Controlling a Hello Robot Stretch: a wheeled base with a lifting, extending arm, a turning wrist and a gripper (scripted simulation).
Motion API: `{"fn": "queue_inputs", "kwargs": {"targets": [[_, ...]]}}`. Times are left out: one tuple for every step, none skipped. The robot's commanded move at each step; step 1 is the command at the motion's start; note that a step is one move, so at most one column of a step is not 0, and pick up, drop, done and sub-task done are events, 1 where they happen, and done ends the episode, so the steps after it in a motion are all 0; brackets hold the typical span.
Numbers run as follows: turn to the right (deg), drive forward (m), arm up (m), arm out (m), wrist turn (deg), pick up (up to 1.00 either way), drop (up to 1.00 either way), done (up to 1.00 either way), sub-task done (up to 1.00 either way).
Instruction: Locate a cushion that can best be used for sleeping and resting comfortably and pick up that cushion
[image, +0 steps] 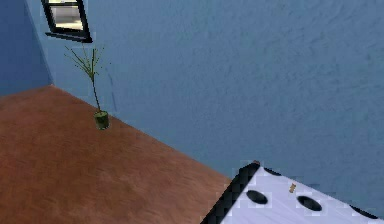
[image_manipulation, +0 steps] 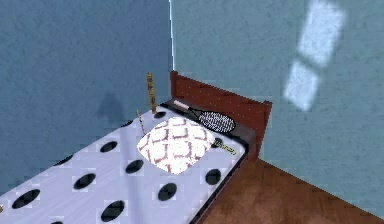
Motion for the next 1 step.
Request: {"fn": "queue_inputs", "kwargs": {"targets": [[0.0, 0.00, 0.50, 0.00, 0.0, 0.00, 0.00, 0.00, 0.00]]}}
